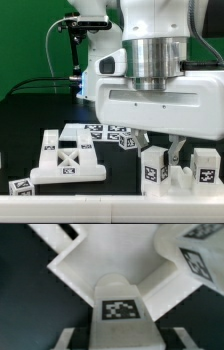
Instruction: Assemble chair
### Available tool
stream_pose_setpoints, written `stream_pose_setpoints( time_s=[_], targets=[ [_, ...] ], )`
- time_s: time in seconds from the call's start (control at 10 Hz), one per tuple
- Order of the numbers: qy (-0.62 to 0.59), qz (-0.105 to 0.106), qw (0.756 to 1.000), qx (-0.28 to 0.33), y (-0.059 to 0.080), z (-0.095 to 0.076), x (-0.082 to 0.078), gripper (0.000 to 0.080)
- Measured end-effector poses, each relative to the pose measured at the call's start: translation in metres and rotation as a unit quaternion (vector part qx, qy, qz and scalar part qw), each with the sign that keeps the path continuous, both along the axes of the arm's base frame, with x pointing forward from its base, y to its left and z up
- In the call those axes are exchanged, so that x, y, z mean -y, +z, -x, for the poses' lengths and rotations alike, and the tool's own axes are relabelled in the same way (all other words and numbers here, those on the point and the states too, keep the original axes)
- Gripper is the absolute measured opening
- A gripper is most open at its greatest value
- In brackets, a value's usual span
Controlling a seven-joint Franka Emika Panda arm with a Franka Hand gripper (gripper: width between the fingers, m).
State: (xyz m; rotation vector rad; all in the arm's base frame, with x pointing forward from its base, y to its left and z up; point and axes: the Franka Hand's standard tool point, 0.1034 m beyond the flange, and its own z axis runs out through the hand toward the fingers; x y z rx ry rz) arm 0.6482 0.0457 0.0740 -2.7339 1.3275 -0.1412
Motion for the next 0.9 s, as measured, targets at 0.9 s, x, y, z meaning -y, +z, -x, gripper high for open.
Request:
stream_pose_setpoints(
  time_s=[0.9],
  targets=[
    [-0.498, -0.063, 0.864, -0.050, -0.0004, -0.0052, -0.0020, 0.0284]
  ],
)
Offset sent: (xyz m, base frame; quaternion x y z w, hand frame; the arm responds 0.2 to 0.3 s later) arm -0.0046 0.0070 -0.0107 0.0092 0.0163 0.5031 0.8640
